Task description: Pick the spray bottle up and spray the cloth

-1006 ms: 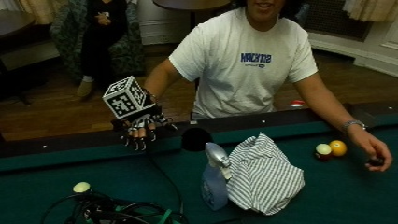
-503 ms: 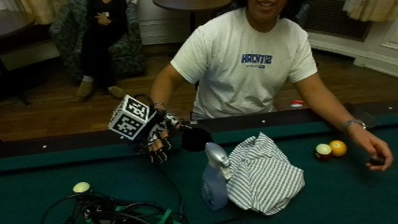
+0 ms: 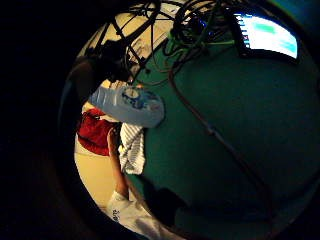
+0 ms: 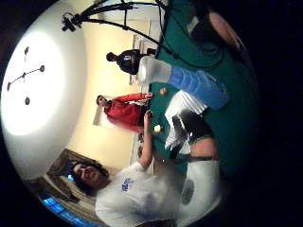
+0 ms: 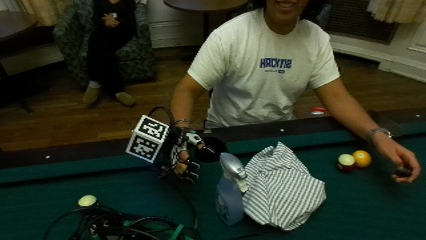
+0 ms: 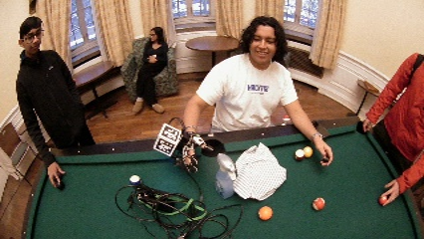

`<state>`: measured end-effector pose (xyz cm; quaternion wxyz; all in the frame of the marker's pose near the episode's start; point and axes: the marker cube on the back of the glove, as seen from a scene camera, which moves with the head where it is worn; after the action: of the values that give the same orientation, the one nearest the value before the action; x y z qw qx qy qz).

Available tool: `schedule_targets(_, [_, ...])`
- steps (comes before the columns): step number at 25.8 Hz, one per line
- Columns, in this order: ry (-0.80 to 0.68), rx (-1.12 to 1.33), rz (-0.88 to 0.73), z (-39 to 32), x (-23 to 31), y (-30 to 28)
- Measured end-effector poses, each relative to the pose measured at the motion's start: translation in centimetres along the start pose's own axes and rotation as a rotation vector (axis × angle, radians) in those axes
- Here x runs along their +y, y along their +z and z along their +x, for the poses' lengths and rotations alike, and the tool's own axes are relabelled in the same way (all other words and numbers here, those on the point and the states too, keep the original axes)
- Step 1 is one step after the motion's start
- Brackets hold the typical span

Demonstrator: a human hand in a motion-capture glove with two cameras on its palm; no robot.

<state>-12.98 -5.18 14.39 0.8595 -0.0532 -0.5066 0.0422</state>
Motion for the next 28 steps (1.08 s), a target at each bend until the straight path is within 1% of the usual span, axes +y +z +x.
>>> schedule_targets(9, [-0.024,-0.083,0.005,-1.2,-1.9,2.4])
schedule_targets(16, [-0.065,-0.133,0.075,-2.0,-2.8,3.4])
schedule_targets(20, [-0.065,-0.178,0.063,-2.2,-3.0,3.7])
schedule_targets(28, [-0.046,-0.148,0.084,-2.5,-2.9,3.3])
